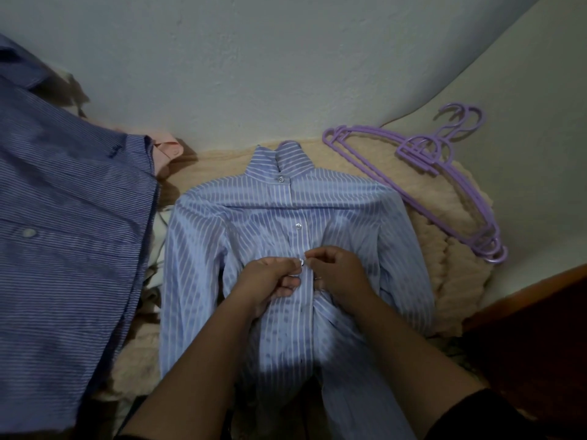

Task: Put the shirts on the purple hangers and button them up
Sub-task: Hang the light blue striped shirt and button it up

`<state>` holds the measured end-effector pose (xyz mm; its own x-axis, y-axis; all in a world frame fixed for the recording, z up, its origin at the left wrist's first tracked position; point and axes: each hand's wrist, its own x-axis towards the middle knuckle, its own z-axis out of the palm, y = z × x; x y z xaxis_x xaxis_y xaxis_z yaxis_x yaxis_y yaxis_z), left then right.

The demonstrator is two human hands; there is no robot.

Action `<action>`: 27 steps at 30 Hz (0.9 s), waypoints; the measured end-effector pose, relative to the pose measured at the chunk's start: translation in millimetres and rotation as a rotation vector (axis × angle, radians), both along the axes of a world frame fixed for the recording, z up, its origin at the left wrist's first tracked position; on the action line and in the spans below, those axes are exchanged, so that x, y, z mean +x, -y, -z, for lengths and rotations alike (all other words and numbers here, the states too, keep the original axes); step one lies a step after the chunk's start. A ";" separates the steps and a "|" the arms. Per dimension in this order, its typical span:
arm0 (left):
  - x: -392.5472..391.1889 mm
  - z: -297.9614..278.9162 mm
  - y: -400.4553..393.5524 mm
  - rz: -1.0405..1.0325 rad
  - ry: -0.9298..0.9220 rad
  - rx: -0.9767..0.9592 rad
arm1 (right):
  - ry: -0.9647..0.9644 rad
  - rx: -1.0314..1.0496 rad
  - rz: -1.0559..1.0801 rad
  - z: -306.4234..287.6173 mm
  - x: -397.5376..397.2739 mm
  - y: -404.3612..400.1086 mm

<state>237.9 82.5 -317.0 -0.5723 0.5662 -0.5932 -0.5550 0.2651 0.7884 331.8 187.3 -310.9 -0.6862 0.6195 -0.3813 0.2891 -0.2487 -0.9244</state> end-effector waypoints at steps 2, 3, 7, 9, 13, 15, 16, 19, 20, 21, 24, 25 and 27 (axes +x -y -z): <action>8.1 -4.6 6.0 -0.030 -0.082 -0.019 | -0.025 -0.074 -0.010 -2.7 6.5 -2.5; 13.6 -6.2 11.3 -0.052 -0.144 -0.037 | -0.029 -0.082 -0.016 -3.6 11.4 -3.7; 48.0 -11.4 33.7 -0.144 -0.362 -0.086 | 0.045 0.043 -0.090 -12.0 42.2 0.1; 68.0 -11.1 39.4 -0.130 -0.399 -0.115 | 0.071 0.088 -0.122 -15.2 54.3 7.4; 91.2 -5.4 42.9 -0.005 -0.594 -0.281 | 0.138 0.197 -0.136 -8.9 61.2 23.4; 91.8 -5.6 43.9 0.028 -0.679 -0.335 | 0.183 0.281 -0.139 -5.6 61.1 30.9; 90.7 -6.8 44.3 0.038 -0.688 -0.333 | 0.206 0.331 -0.146 -4.0 60.5 34.4; 86.7 -9.5 46.1 0.030 -0.617 -0.308 | 0.250 0.425 -0.151 -2.1 57.1 41.1; 85.2 -11.6 47.2 -0.003 -0.554 -0.291 | 0.252 0.425 -0.148 -2.9 55.9 42.0; 83.8 -14.0 48.4 -0.048 -0.467 -0.256 | 0.254 0.418 -0.146 -3.4 54.4 42.6; 81.8 -21.9 50.6 -0.157 -0.208 -0.126 | 0.236 0.348 -0.145 -2.5 49.8 46.0; 81.8 -23.9 50.6 -0.172 -0.157 -0.102 | 0.218 0.298 -0.140 -1.9 48.5 48.0; 80.8 -27.0 50.5 -0.189 -0.091 -0.061 | 0.196 0.202 -0.111 0.5 46.0 49.6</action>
